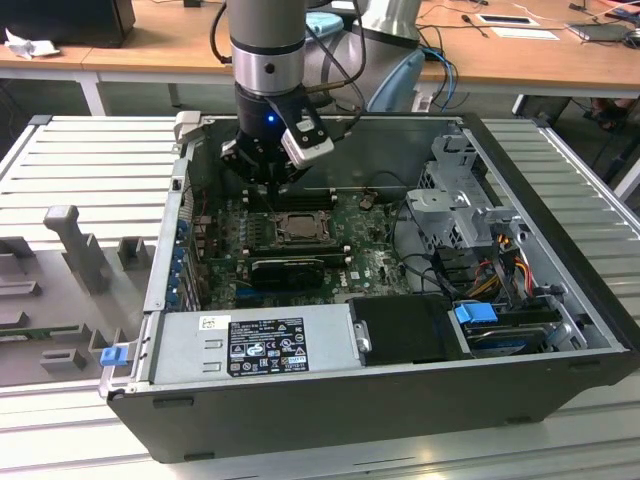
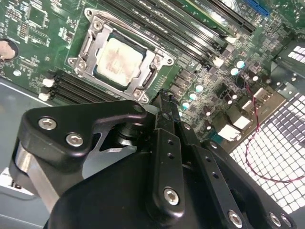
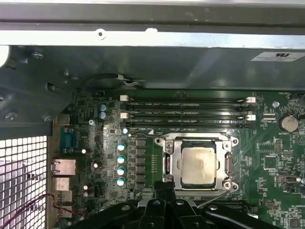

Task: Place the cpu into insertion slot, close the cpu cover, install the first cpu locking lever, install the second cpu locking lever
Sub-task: 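Install the first cpu locking lever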

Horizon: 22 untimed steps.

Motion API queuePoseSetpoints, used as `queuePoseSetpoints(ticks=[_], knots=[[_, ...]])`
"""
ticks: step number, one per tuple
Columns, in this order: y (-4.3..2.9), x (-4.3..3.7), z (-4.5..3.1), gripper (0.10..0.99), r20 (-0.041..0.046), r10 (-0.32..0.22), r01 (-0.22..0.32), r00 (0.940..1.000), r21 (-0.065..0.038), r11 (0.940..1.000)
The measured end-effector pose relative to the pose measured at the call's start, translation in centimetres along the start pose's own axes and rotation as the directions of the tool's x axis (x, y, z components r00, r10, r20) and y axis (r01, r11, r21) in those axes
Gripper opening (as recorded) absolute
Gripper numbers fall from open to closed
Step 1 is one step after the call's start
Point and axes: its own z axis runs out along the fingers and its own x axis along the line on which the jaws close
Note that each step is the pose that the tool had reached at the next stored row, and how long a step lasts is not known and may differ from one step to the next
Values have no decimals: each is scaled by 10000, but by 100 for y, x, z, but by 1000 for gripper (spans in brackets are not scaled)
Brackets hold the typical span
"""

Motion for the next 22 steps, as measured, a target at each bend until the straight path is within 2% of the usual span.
queuePoseSetpoints(ticks=[4,8,10,11,13,20,22], knots=[[1,113,8,106,8,-12,12,10000,-4,10000],[5,132,43,106,9,-14,14,10000,-32,10000],[15,151,49,106,7,-13,13,10000,-94,10000],[24,168,53,106,11,-13,13,10000,-158,9999],[42,196,58,106,12,-13,13,10000,-196,9998],[113,286,92,106,12,-13,14,10000,-215,9998],[159,305,103,106,12,-13,13,10000,-214,9998]])
